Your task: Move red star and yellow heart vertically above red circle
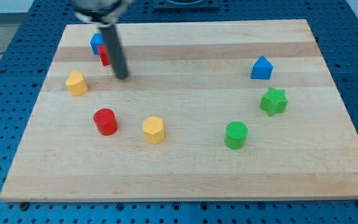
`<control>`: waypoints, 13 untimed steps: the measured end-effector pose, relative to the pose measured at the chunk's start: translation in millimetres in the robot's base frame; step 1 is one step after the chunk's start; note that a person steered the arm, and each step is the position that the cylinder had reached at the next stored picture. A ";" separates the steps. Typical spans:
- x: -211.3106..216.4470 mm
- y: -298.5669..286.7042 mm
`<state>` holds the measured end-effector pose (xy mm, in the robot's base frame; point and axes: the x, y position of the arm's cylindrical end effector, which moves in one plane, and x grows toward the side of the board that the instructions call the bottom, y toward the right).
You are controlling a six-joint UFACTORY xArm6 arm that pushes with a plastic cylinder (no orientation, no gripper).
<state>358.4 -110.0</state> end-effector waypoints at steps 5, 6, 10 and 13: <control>-73.7 -109.4; -90.0 -91.6; -48.3 -104.6; -30.6 -189.2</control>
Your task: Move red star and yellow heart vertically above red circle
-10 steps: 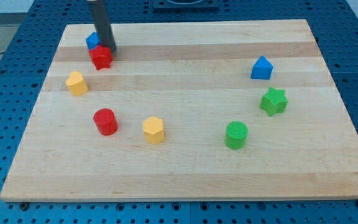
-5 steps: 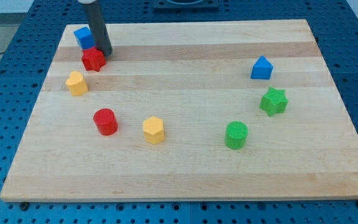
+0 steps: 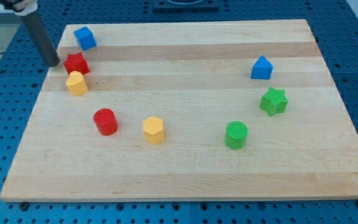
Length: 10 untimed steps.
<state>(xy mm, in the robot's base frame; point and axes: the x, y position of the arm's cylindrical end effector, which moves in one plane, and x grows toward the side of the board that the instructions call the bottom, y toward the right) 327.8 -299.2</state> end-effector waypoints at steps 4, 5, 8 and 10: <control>-6.1 -2.6; -6.0 7.5; 70.2 59.9; 58.5 89.9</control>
<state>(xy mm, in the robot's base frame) 386.3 -209.3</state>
